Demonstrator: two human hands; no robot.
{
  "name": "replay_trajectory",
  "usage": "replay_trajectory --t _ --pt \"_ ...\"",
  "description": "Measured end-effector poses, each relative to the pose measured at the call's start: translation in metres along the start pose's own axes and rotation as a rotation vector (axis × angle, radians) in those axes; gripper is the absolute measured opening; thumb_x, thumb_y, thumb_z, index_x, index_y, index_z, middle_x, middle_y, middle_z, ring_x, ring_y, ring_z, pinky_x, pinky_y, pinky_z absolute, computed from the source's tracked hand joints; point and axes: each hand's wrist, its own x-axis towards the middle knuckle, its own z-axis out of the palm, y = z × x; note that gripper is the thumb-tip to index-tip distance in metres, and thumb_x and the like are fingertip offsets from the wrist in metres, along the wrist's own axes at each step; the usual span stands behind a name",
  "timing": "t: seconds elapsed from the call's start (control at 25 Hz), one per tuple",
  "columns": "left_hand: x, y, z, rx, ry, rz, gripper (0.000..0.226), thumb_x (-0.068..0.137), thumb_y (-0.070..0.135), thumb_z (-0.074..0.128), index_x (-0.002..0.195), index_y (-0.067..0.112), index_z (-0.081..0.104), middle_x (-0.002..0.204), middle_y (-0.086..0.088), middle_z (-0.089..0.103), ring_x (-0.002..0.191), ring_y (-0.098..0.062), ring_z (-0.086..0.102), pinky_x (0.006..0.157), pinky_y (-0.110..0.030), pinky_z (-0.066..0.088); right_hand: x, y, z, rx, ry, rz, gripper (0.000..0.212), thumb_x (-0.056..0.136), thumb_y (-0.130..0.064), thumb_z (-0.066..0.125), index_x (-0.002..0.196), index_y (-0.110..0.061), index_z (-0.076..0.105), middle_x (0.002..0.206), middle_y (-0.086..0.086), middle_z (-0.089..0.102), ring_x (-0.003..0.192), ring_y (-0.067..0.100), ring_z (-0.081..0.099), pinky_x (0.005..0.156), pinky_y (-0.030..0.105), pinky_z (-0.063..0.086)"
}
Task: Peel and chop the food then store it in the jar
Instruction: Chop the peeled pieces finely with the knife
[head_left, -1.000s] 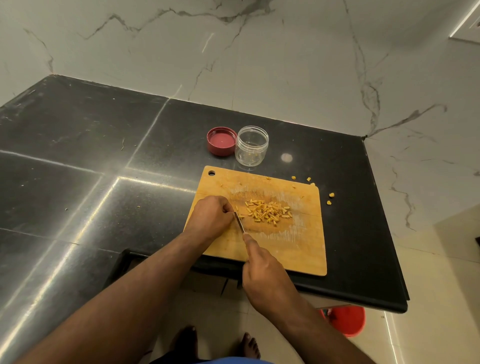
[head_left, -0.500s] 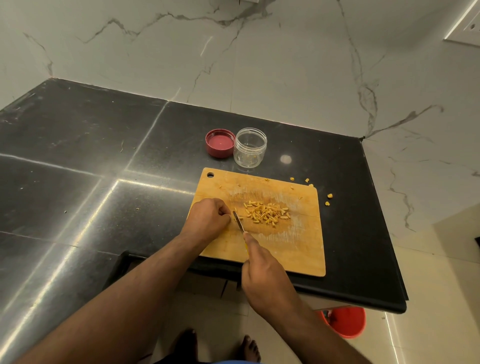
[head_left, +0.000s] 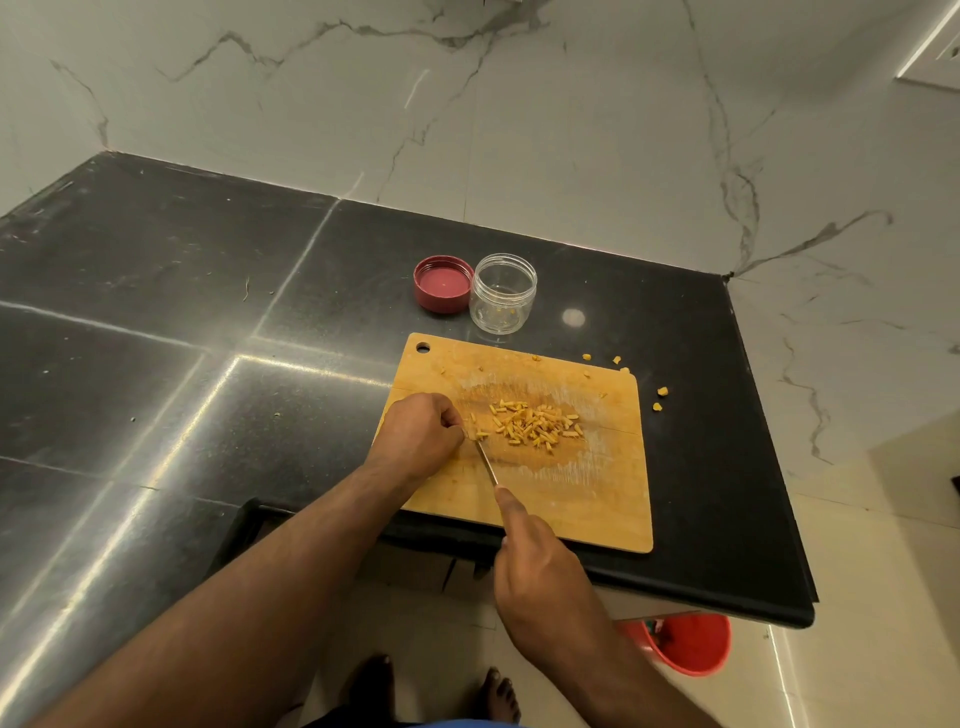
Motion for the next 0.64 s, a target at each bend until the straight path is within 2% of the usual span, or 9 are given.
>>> replay_trajectory --t 0.08,0.12,0.24,0.44,0.64 --pt "0.000 -0.002 -0.002 0.002 -0.014 0.008 0.008 0.092 0.020 0.065 0.092 0.022 0.073 0.087 0.008 0.068 0.075 -0.005 0.057 0.053 -0.016 0.037 0.002 0.000 -0.002 0.007 0.022 -0.020 0.054 0.104 -0.016 0.032 0.156 -0.019 0.019 0.142 0.000 0.044 0.109 0.015 0.051 0.088 0.022 0.045" --pt "0.000 -0.002 -0.003 0.004 -0.022 0.010 0.009 0.092 0.020 0.065 0.093 0.022 0.074 0.088 0.009 0.068 0.075 -0.005 0.057 0.054 -0.016 0.037 0.005 -0.001 -0.003 0.020 0.039 -0.017 0.054 0.104 -0.016 0.033 0.156 -0.021 0.019 0.140 0.002 0.046 0.111 0.016 0.052 0.090 0.024 0.044" --pt "0.000 -0.002 -0.003 0.013 -0.018 0.010 0.010 0.092 0.019 0.064 0.092 0.022 0.074 0.085 0.009 0.067 0.074 -0.004 0.056 0.054 -0.016 0.037 0.016 -0.005 0.000 0.055 0.046 0.016 0.055 0.103 -0.021 0.035 0.156 -0.028 0.018 0.130 -0.001 0.053 0.105 0.012 0.052 0.090 0.028 0.046" --pt "0.001 -0.001 -0.002 -0.003 -0.006 -0.021 0.009 0.092 0.019 0.066 0.089 0.020 0.074 0.085 0.007 0.069 0.072 -0.007 0.057 0.052 -0.017 0.035 0.031 -0.009 0.007 0.037 0.027 0.018 0.055 0.103 -0.021 0.034 0.155 -0.027 0.020 0.128 0.002 0.054 0.106 0.015 0.054 0.090 0.033 0.048" --pt "0.000 -0.001 -0.002 -0.009 0.004 -0.021 0.009 0.092 0.021 0.066 0.089 0.018 0.074 0.084 0.007 0.068 0.073 -0.007 0.057 0.053 -0.017 0.036 0.025 -0.003 0.005 0.074 -0.024 0.035 0.055 0.104 -0.022 0.034 0.156 -0.029 0.018 0.129 0.002 0.054 0.106 0.013 0.052 0.090 0.029 0.045"
